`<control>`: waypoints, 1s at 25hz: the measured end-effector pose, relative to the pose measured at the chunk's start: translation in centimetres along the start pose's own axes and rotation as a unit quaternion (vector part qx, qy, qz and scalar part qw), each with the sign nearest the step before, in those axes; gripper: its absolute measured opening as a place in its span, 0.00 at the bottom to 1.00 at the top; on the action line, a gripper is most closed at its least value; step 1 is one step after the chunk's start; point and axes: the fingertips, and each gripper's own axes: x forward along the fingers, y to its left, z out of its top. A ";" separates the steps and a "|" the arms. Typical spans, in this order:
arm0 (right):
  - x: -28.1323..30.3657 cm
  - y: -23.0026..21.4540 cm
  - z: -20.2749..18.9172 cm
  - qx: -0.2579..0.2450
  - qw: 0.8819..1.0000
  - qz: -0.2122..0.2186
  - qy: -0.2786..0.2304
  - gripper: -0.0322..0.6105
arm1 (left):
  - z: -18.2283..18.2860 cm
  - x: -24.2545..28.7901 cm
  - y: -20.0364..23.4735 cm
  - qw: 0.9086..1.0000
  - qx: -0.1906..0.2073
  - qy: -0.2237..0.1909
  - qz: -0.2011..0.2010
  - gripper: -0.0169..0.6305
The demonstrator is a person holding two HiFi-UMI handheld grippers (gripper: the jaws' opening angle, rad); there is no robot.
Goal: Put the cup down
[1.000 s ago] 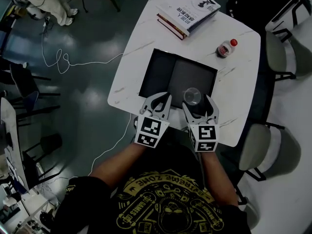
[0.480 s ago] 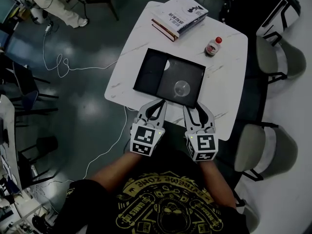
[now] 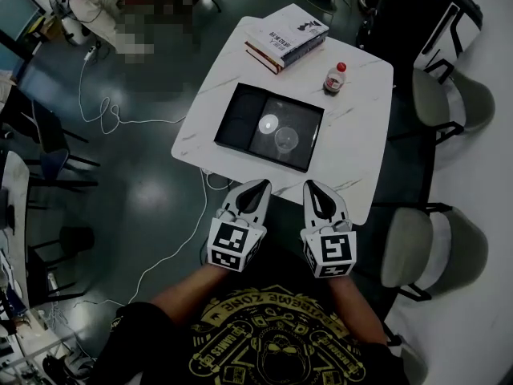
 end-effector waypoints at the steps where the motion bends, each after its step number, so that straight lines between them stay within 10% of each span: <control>1: -0.6 0.1 0.0 -0.001 1.000 0.001 -0.002 0.06 | 0.1 -0.4 -0.4 1.000 0.000 -0.002 0.002 0.04; 25: -13.7 2.7 -0.9 0.017 0.999 -0.015 -0.037 0.06 | -0.8 -12.0 -8.8 0.999 0.006 -0.028 0.034 0.04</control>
